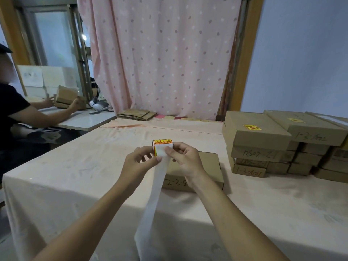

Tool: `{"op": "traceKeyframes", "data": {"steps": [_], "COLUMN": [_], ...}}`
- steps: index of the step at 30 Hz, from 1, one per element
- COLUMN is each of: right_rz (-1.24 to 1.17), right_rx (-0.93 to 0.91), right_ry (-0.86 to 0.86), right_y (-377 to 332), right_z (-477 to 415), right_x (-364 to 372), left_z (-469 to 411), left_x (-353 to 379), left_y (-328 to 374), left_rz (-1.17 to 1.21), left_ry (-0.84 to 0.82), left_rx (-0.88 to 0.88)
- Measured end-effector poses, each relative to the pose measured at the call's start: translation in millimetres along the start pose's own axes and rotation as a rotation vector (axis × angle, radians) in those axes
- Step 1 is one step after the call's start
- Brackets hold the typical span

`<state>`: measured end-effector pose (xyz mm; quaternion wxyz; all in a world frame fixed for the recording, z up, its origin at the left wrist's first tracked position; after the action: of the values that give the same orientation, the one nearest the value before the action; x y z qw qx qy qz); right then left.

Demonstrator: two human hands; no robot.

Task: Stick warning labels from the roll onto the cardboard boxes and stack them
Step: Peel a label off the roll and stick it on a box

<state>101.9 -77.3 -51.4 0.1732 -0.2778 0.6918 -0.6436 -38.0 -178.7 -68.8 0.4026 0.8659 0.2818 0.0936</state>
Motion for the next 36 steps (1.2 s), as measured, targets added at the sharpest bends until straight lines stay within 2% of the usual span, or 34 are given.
{"op": "traceKeyframes", "data": {"steps": [2,6,9,14,22,29,36], "right_rz": [0.001,0.181,0.408,0.862,0.882,0.827,0.791], "right_rx": [-0.011,-0.078,-0.241,-0.551,-0.703,-0.616,-0.505], "right_ry": [-0.006,0.063,0.215,0.187,0.289,0.238,0.208], "right_y": [-0.8,3.5,5.5,0.6,5.8,7.6,6.1], "right_z": [1.3,3.8,4.4,3.0,-1.9,-4.2,-2.0], "right_x": [-0.4,-1.7,-5.2,-0.4,0.9,1.9,-0.9], "left_z": [-1.6,-1.7,0.3,4.5,6.8,1.9,5.1], "left_x": [1.2,7.2,6.9,6.7,0.9,-9.0,-15.4], "left_y": [-1.0,-0.2,-4.5,-5.9,-16.9,-30.4,-40.1], "left_rz": [0.070,-0.024,-0.158,-0.335,-0.564,-0.771,-0.788], "left_ry": [-0.013,0.069,0.076,0.009,-0.002,-0.061,-0.071], "left_rx": [-0.020,0.013,0.074,0.263,0.477,0.717,0.717]}}
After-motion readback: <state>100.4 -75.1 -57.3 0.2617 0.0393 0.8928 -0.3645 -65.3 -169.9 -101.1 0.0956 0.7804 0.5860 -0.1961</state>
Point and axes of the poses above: each hand's wrist, its own z-axis away from the middle knuckle, its own x-axis out of the palm, y = z × x, the point moved 1 cm from there along -z, towards the middle knuckle, and after that the axes turned 12 degrees about x, right-handed, at the moved point
